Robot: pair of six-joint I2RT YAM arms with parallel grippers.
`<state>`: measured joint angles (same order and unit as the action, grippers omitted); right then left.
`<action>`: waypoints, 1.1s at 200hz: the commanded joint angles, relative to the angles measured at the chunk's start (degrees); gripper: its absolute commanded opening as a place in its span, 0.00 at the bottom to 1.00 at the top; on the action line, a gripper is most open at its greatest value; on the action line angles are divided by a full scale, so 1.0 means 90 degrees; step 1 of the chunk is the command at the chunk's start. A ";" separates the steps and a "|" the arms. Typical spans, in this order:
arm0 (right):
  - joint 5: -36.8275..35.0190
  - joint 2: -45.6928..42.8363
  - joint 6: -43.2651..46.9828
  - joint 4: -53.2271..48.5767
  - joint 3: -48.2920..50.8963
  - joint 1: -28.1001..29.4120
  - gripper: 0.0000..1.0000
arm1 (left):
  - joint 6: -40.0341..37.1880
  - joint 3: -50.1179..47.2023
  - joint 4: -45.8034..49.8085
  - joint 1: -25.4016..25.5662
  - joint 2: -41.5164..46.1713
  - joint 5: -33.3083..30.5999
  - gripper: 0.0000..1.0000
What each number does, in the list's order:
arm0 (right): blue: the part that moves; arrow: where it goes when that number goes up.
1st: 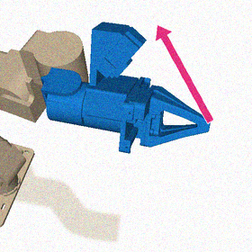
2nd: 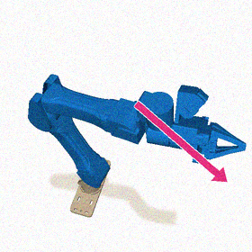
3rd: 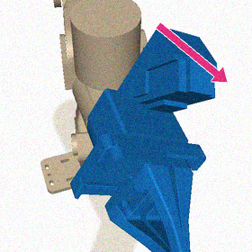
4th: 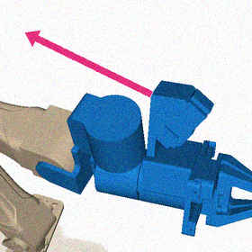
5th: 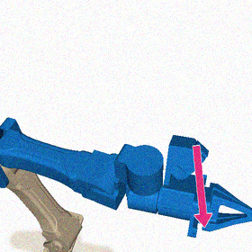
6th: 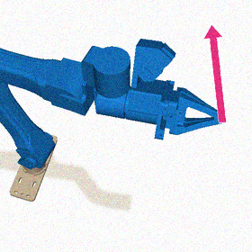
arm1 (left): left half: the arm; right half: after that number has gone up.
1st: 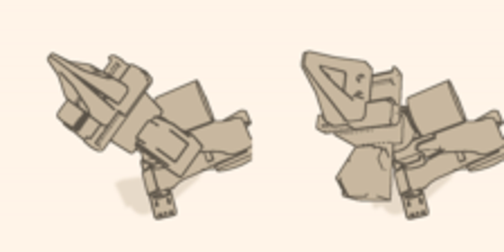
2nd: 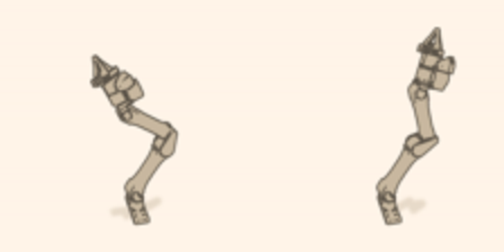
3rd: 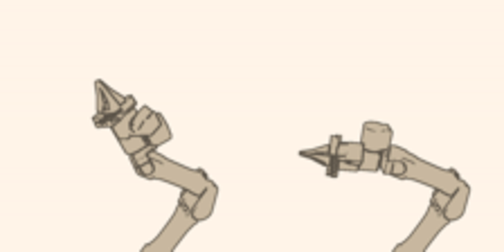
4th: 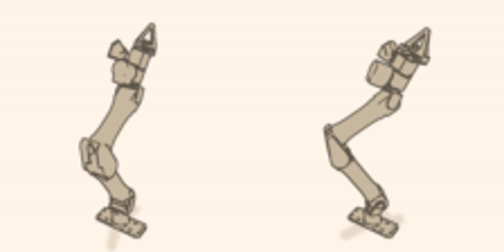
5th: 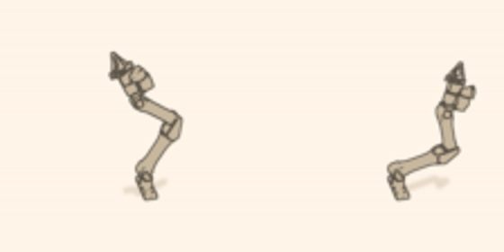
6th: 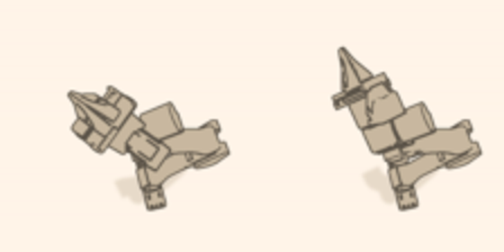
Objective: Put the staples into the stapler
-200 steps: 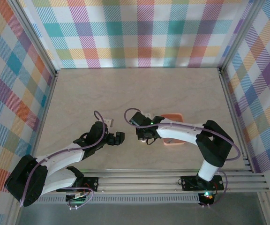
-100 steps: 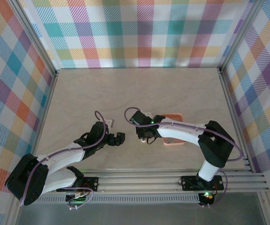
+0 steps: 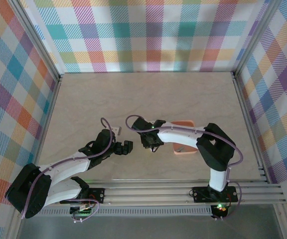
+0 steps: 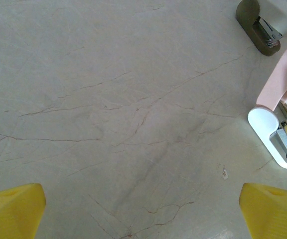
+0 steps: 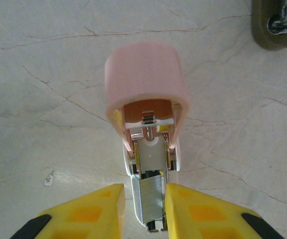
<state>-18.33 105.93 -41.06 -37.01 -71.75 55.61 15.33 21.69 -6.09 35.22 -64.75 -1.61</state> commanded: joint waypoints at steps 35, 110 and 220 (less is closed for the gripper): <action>0.0037 0.0383 0.0100 -0.0478 -0.0340 0.0124 0.27 | -0.0065 -0.0047 0.0022 0.0081 0.0177 -0.0117 1.00; -0.0512 0.0946 -0.0052 -0.1452 -0.1007 0.0284 0.25 | -0.0069 -0.0086 0.0022 0.0081 0.0257 -0.0148 1.00; -0.1152 0.0770 -0.0068 -0.1513 -0.1067 0.0488 0.14 | -0.0073 -0.0104 0.0011 0.0081 0.0296 -0.0163 1.00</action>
<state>-26.55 114.45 -41.52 -49.80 -81.14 59.31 15.33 21.52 -6.02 35.22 -63.13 -2.26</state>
